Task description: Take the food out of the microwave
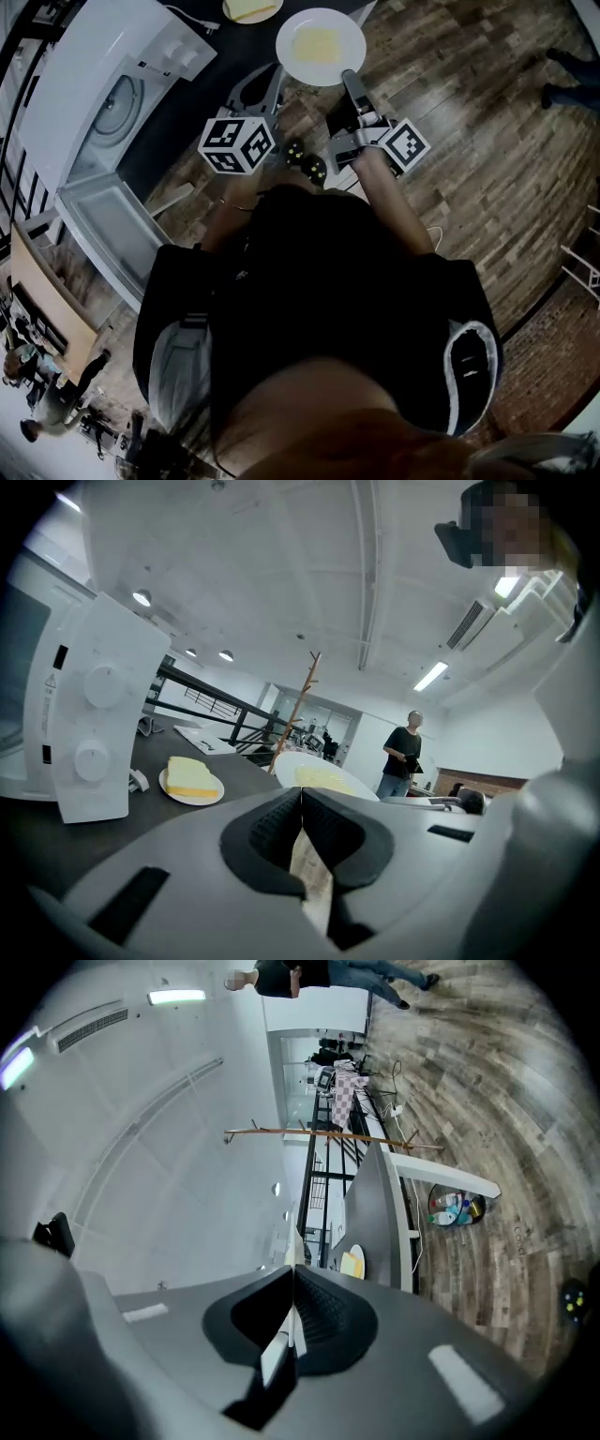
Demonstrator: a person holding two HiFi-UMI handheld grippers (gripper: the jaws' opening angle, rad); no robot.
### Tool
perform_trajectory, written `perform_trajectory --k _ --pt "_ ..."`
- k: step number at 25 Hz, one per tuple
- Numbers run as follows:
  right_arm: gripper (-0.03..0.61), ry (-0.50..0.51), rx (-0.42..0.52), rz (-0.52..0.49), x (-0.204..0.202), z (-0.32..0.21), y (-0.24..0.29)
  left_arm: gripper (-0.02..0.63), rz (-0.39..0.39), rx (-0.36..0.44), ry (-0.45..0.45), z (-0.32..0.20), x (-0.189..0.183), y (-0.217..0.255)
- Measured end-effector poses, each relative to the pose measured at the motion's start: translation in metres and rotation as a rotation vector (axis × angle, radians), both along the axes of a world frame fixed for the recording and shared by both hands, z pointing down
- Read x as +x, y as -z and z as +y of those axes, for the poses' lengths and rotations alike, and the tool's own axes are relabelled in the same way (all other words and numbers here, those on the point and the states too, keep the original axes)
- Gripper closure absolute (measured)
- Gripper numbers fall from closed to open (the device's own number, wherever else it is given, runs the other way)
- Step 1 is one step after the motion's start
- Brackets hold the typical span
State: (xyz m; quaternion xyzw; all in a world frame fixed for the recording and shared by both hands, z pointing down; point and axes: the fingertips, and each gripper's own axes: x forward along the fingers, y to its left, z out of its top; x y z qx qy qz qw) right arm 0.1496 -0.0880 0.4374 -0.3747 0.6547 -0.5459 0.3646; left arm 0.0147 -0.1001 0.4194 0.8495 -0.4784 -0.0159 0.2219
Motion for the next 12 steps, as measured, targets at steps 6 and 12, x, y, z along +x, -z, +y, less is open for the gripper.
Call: perform_trajectory --k 6,12 --pt "0.575 -0.057 -0.010 0.008 0.011 -0.011 -0.001 0.607 0.015 -0.002 -0.061 -0.019 0.013 -0.001" --pt "0.575 -0.082 -0.009 0.020 0.008 -0.028 0.002 0.606 0.020 0.004 -0.088 -0.040 0.010 0.002"
